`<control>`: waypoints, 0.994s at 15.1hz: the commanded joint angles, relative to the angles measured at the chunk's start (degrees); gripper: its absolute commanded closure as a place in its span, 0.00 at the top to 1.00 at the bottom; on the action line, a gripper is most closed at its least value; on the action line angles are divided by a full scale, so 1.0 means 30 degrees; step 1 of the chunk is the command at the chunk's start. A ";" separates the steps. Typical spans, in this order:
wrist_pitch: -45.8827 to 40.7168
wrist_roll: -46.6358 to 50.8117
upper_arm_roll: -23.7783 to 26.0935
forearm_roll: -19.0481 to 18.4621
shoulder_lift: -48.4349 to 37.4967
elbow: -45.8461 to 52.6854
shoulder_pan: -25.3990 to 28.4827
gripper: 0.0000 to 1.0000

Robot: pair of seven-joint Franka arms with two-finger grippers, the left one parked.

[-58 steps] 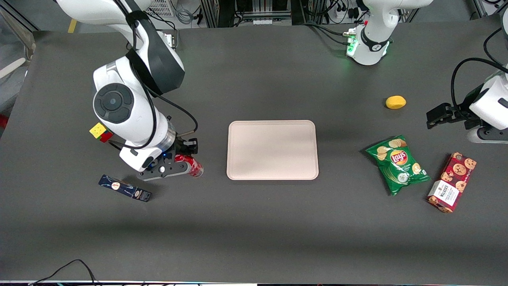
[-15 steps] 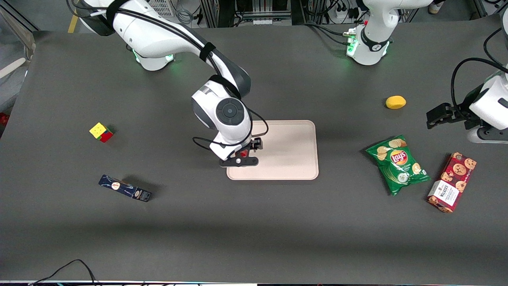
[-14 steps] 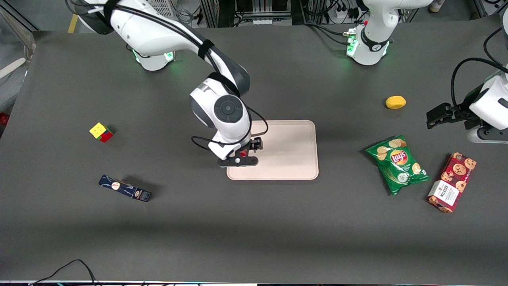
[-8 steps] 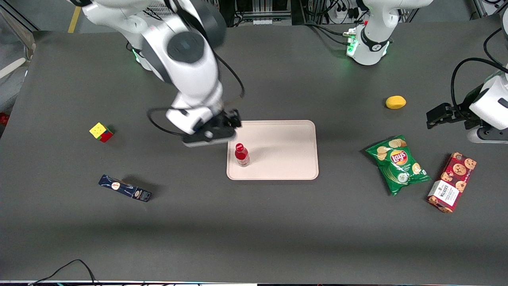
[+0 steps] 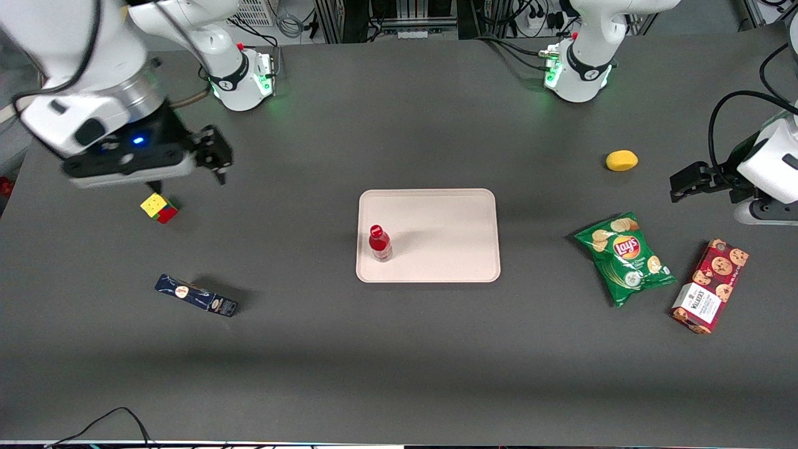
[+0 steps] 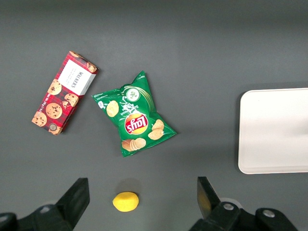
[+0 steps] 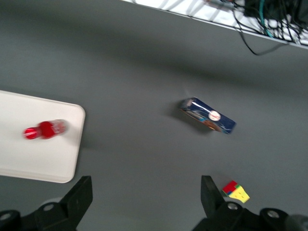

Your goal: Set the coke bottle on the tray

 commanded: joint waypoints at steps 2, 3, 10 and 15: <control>0.2093 -0.0577 -0.2054 0.3237 -0.0333 -0.2436 -0.1651 1.00; 0.2885 -0.0840 -0.2674 0.3803 -0.0771 -0.3432 -0.1769 1.00; 0.5358 -0.0872 -0.2914 0.3546 -0.2738 -0.7485 -0.3524 1.00; 0.4973 -0.0872 -0.3031 0.3457 -0.2738 -0.7104 -0.4114 1.00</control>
